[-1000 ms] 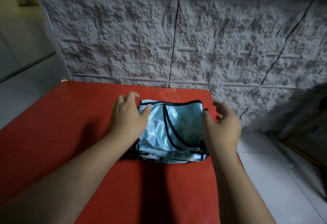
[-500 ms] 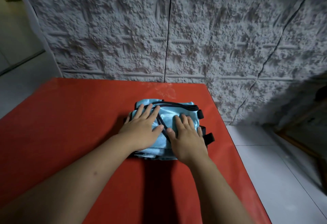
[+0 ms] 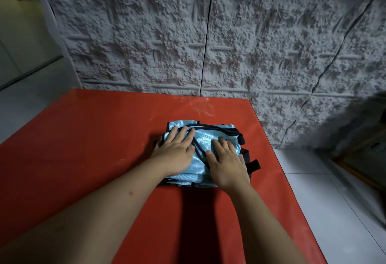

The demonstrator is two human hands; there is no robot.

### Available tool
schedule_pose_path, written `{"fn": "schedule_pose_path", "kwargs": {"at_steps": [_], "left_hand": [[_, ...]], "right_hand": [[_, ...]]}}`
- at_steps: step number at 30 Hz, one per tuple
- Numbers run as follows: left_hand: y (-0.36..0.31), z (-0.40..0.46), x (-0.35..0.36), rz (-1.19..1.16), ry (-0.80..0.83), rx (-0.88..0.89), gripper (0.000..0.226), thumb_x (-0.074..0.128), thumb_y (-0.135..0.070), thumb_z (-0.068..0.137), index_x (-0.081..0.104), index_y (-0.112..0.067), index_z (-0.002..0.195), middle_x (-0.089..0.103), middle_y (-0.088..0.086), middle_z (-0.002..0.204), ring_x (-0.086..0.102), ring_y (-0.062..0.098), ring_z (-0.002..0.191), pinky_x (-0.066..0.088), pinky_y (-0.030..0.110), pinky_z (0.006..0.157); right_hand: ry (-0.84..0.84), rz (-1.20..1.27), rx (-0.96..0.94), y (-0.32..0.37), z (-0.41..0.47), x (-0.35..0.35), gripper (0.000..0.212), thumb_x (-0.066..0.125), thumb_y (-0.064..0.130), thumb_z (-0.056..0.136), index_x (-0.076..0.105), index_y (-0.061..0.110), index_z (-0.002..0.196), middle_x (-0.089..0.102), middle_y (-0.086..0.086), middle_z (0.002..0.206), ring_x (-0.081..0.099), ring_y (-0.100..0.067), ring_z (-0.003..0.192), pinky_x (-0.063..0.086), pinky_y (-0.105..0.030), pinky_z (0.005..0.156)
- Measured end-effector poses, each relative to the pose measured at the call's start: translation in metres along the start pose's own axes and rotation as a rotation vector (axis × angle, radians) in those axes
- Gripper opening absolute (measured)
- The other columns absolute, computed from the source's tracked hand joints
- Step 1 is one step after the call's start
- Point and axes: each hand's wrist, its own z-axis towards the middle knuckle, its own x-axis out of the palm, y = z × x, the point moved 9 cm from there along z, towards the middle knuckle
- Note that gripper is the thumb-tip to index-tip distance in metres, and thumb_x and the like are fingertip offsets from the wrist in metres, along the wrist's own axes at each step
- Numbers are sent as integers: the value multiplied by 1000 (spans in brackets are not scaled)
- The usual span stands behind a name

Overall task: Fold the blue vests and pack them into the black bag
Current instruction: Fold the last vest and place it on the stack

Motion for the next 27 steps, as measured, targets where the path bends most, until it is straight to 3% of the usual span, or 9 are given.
{"fn": "schedule_pose_path", "kwargs": {"at_steps": [6, 14, 17, 19, 21, 23, 24, 25, 27], "left_hand": [[1, -1, 0, -18, 9, 0, 61, 18, -38, 104, -10, -48, 157, -22, -24, 163, -28, 6, 150, 0, 59, 123], [-1, 0, -4, -47, -17, 19, 65, 28, -41, 103, -7, -49, 157, -17, -25, 164, -25, 4, 150, -1, 57, 124], [-2, 0, -23, -161, -158, 60, 71, 47, -38, 101, 7, -41, 160, 2, -17, 169, -7, 9, 156, 9, 53, 125], [1, -5, -39, -301, -318, 93, 68, 58, -31, 97, 28, -35, 158, 22, -5, 167, 19, 19, 154, 21, 39, 124], [8, -17, -53, -418, -454, 82, 58, 64, -23, 93, 48, -31, 148, 39, 4, 159, 39, 22, 145, 28, 21, 112], [16, -31, -66, -451, -542, 58, 46, 66, -18, 92, 61, -27, 137, 59, 10, 139, 57, 24, 125, 39, 22, 98], [18, -38, -71, -448, -572, 53, 41, 66, -17, 92, 65, -26, 132, 67, 8, 120, 65, 24, 104, 45, 26, 89], [22, -46, -75, -458, -593, 50, 37, 65, -16, 91, 68, -25, 127, 69, 3, 102, 66, 22, 85, 48, 28, 79], [33, -59, -82, -516, -637, 56, 26, 65, -11, 90, 73, -23, 112, 72, -3, 90, 66, 17, 79, 52, 31, 77]], "right_hand": [[-19, 29, 18, -2, 0, 2, 57, 28, 52, 104, 25, 35, 158, 13, 14, 168, 1, -7, 155, 2, -46, 126], [12, 104, 24, -3, 3, -5, 58, 37, 53, 102, 32, 33, 156, 18, 15, 166, 9, -9, 155, 6, -50, 125], [-19, 105, 15, 2, 2, -16, 46, 42, 51, 100, 47, 31, 141, 34, 16, 155, 22, -9, 150, 9, -54, 123], [-46, 85, 32, 7, 2, -27, 37, 46, 49, 98, 54, 29, 128, 46, 14, 140, 38, -11, 139, 8, -56, 122], [-101, 99, 64, 13, -1, -41, 37, 50, 49, 97, 57, 27, 126, 58, 7, 129, 51, -18, 129, 6, -55, 123], [-167, 123, 81, 22, -5, -58, 39, 52, 48, 97, 61, 24, 127, 69, -1, 118, 56, -23, 126, 4, -50, 125], [-198, 155, 79, 26, -8, -65, 41, 54, 47, 97, 62, 23, 130, 73, -3, 113, 55, -24, 127, 8, -47, 126], [-226, 197, 63, 35, -11, -71, 42, 57, 45, 96, 63, 23, 131, 75, -5, 107, 56, -25, 126, 18, -46, 125], [-278, 282, 19, 55, -16, -79, 36, 60, 40, 94, 67, 24, 126, 76, -4, 100, 62, -28, 115, 42, -39, 109]]}}
